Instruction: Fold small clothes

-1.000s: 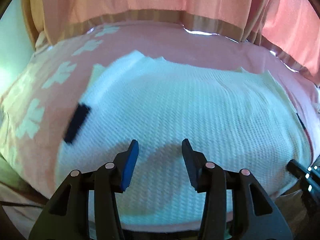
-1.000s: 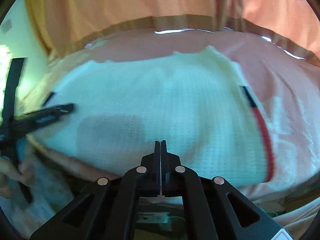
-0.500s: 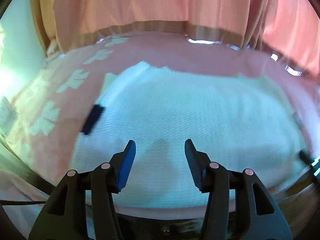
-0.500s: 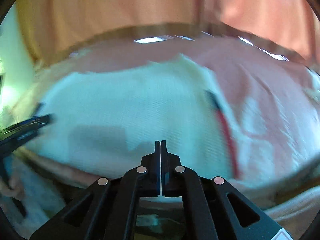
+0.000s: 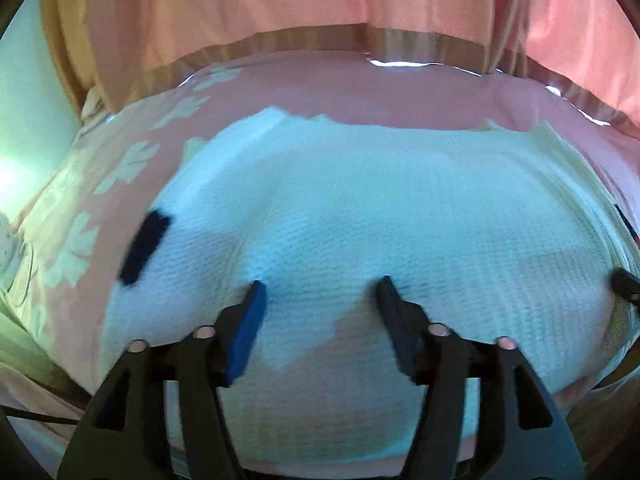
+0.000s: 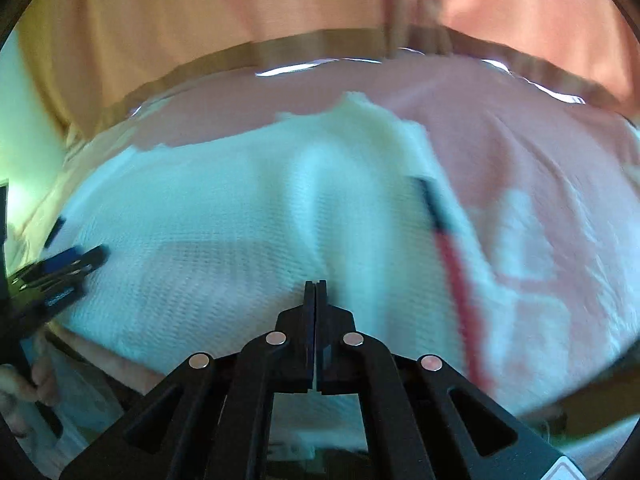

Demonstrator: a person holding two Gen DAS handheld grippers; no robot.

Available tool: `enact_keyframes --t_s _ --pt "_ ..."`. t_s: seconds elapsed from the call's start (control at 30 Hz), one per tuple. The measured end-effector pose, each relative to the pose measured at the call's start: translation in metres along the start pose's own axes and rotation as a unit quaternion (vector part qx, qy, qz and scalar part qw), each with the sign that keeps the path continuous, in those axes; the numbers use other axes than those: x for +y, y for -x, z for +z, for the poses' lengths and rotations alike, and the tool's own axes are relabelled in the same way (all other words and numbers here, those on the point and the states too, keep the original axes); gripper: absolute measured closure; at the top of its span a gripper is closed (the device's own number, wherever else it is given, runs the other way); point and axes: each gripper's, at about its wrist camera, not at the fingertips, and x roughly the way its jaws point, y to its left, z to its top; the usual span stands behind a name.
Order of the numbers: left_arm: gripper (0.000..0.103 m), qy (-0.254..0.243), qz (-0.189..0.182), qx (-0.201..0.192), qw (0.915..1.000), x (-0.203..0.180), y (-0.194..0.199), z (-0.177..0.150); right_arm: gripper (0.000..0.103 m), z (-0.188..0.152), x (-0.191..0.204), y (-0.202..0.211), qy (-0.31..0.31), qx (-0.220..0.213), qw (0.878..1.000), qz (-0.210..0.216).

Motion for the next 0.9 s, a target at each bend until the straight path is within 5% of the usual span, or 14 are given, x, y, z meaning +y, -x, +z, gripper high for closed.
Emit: enact_keyframes --t_s 0.07,0.13,0.2,0.3,0.37,0.43,0.5,0.57,0.9 --pt "0.044 0.019 0.003 0.001 0.9998 0.013 0.005 -0.001 0.101 -0.004 -0.013 0.013 -0.016 -0.011 0.999 -0.028" --pt "0.044 0.023 0.01 -0.003 0.9997 0.017 0.012 -0.002 0.102 -0.004 -0.01 0.026 -0.027 -0.023 0.999 0.004" --pt "0.044 0.024 0.031 -0.008 0.9992 0.02 0.013 -0.004 0.102 -0.003 0.008 0.027 0.021 -0.03 0.999 -0.015" --pt "0.044 0.049 0.035 0.017 0.998 0.038 0.002 -0.008 0.103 -0.011 -0.012 -0.005 -0.005 0.038 0.997 -0.063" --pt "0.048 0.053 0.039 0.006 0.9978 0.043 0.012 -0.005 0.103 -0.009 -0.023 0.011 -0.051 0.013 0.998 -0.036" --pt "0.048 0.034 0.059 -0.001 0.9976 0.041 0.013 -0.008 0.103 -0.006 -0.02 0.02 -0.04 -0.007 0.997 -0.066" --pt "0.048 0.034 0.054 0.015 0.9979 0.041 0.003 -0.013 0.103 -0.008 -0.026 -0.003 -0.036 0.038 0.996 -0.078" --pt "0.048 0.032 0.056 0.01 0.9979 0.037 0.008 -0.014 0.103 -0.007 -0.023 0.002 -0.035 0.026 0.995 -0.086" --pt "0.048 0.041 0.025 0.023 0.9986 0.031 0.026 -0.024 0.098 -0.028 -0.019 0.044 -0.054 -0.024 0.997 -0.046"
